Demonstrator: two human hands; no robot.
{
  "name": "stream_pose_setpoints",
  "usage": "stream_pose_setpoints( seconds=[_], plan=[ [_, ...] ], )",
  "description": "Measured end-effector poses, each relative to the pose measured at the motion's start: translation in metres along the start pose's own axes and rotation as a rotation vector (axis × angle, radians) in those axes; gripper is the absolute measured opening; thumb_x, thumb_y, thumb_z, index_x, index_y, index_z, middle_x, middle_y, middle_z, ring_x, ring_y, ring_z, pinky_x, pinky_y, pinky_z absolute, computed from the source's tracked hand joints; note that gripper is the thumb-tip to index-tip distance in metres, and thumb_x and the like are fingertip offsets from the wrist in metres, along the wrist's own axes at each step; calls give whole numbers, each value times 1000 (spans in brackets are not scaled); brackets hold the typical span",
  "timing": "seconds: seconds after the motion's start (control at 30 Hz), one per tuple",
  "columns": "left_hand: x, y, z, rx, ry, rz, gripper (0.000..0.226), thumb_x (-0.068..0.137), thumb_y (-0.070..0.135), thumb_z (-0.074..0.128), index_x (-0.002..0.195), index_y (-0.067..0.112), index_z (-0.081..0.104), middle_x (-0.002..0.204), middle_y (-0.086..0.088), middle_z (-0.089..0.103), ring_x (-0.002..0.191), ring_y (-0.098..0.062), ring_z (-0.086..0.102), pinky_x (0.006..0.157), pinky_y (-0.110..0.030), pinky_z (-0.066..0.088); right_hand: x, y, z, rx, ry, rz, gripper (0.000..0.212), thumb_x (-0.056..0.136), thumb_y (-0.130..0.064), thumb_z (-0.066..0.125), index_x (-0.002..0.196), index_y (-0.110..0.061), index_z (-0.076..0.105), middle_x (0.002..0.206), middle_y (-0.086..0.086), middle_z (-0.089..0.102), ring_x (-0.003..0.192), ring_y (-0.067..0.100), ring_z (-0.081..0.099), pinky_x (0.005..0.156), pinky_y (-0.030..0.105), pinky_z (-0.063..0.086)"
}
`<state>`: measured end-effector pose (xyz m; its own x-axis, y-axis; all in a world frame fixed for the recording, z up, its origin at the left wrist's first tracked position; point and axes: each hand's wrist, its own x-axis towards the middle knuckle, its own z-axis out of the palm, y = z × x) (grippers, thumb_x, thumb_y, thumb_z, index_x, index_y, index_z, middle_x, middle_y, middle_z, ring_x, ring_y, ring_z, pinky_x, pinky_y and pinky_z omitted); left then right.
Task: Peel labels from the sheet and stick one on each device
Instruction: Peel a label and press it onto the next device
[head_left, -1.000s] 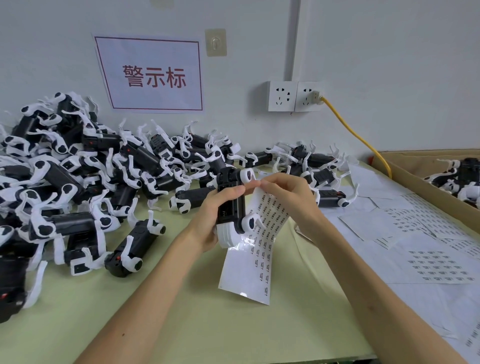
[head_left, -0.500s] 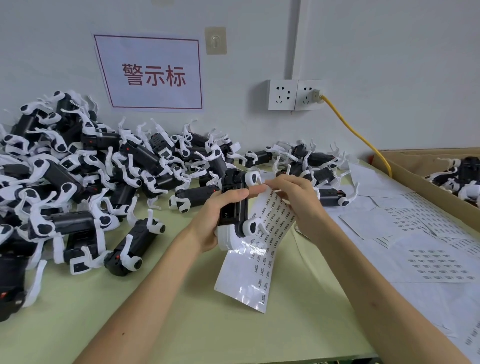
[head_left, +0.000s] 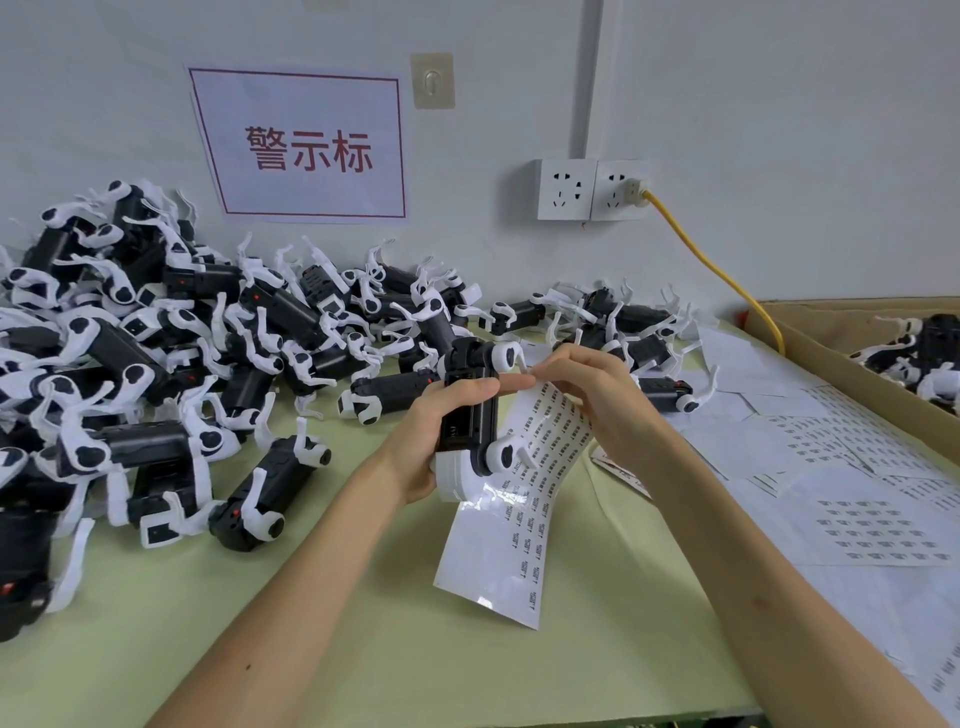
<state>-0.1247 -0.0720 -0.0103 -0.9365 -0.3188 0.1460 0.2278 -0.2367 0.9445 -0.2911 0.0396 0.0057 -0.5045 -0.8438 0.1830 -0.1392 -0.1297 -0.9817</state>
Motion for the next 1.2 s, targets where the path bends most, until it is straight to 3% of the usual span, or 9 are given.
stream_pose_setpoints(
  seconds=[0.13, 0.23, 0.4, 0.53, 0.67, 0.8, 0.87, 1.03, 1.2],
  plan=[
    [-1, 1, 2, 6, 7, -5, 36, 91, 27, 53, 111, 14, 80, 105, 1, 78, 68, -4, 69, 65, -16, 54, 1, 0, -2, 44, -14, 54, 20, 91, -11, 65, 71, -15, 65, 76, -3, 66, 65, 10, 58, 54, 20, 45],
    [-3, 2, 3, 4, -27, -11, 37, 93, 25, 49, 110, 16, 80, 86, 7, 77, 68, -2, 69, 63, -14, 54, 2, 1, -4, 51, -32, 87, 20, 92, -13, 64, 73, -16, 67, 75, -2, 65, 64, 11, 58, 54, 22, 45],
    [-2, 1, 3, 12, -10, -2, 35, 90, 25, 52, 104, 16, 82, 107, 6, 78, 69, -1, 69, 65, -14, 54, 2, 2, -6, 66, -63, 116, 15, 95, -15, 63, 81, -13, 69, 74, 2, 64, 63, 14, 59, 54, 23, 46],
    [-1, 0, 1, -23, -48, 0, 37, 85, 27, 61, 113, 9, 78, 97, 3, 76, 68, -4, 69, 63, -16, 54, 2, 3, -5, 65, -54, 128, 12, 98, -15, 62, 90, -10, 69, 77, 4, 65, 64, 15, 61, 56, 23, 48],
    [-1, 2, 0, 38, -19, 6, 51, 78, 38, 66, 119, 8, 73, 79, 5, 72, 69, -7, 68, 64, -18, 54, 2, 1, -9, 110, -83, 58, 13, 99, -12, 56, 93, -4, 65, 87, 3, 65, 73, 15, 60, 62, 23, 46],
    [0, 2, -2, 70, 55, 61, 47, 77, 39, 68, 116, 14, 78, 80, 9, 70, 70, -2, 65, 65, -15, 52, 2, 0, -13, 114, -132, -41, 12, 93, 5, 60, 103, -1, 64, 91, 12, 61, 75, 19, 60, 66, 26, 48],
    [1, 2, -2, 95, 95, 62, 50, 75, 40, 70, 118, 15, 78, 87, -2, 58, 69, -5, 56, 66, -15, 50, 3, 1, -14, 117, -66, -97, 17, 88, 11, 65, 99, -3, 65, 90, 11, 65, 75, 21, 63, 69, 31, 52],
    [1, 1, -3, 127, 95, 42, 50, 75, 43, 70, 119, 21, 78, 117, -9, 61, 88, -11, 54, 87, -23, 49, 2, 3, -9, -87, 85, -199, 23, 82, 7, 78, 94, -12, 73, 97, 2, 72, 82, 33, 68, 83, 51, 61],
    [3, -2, -4, 80, 122, 31, 53, 74, 40, 72, 122, 19, 76, 128, -16, 57, 113, -29, 46, 111, -48, 34, 1, 3, -3, -186, 154, -274, 25, 85, 5, 76, 95, -18, 76, 108, -2, 72, 93, 39, 69, 80, 48, 62]
  ],
)
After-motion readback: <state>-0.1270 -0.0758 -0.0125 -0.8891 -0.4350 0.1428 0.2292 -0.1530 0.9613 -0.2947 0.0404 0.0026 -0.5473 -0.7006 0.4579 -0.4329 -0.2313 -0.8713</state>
